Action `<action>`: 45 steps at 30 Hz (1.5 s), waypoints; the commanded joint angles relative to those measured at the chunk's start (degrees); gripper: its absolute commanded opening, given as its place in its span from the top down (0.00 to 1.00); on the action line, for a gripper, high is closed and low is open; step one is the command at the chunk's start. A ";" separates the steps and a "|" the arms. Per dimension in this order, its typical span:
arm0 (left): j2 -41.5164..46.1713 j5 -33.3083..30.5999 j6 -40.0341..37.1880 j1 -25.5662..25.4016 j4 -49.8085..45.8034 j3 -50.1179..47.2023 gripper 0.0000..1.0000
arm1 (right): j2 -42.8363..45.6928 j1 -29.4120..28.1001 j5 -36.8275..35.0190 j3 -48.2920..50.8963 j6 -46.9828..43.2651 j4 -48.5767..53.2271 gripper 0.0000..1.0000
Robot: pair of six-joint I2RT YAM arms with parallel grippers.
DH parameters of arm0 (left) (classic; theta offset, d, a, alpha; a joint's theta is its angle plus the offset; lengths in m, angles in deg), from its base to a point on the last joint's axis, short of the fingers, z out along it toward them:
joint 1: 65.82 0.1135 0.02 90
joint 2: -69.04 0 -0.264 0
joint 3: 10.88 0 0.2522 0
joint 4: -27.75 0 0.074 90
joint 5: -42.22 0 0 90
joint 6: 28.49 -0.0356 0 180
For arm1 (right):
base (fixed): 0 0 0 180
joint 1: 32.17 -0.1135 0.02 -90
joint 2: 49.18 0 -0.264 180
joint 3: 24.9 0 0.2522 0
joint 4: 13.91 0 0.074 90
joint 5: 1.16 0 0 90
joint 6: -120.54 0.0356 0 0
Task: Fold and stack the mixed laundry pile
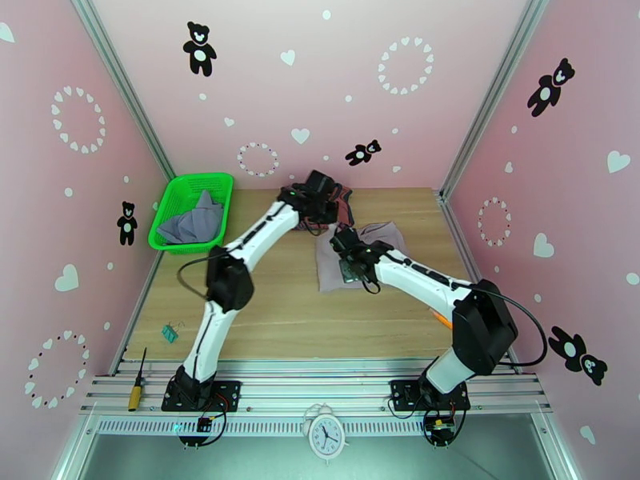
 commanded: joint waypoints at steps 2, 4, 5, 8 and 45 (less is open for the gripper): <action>-6.75 -2.69 1.29 0.13 -4.72 6.90 1.00 | -2.16 2.00 2.05 2.55 0.64 -5.73 1.00; -8.42 -2.56 1.48 0.09 -3.77 7.43 1.00 | -3.68 2.17 1.90 2.78 1.17 -6.47 1.00; -9.13 -2.38 1.48 0.14 -2.93 7.41 1.00 | -4.48 2.17 1.59 2.81 1.49 -6.69 1.00; -10.86 -1.15 1.39 0.09 -0.15 7.38 0.99 | -6.26 2.14 -0.77 3.07 2.84 -6.58 1.00; 13.79 -0.37 12.92 1.97 27.12 -40.89 1.00 | -12.39 5.06 22.92 -9.23 -1.32 -7.05 0.94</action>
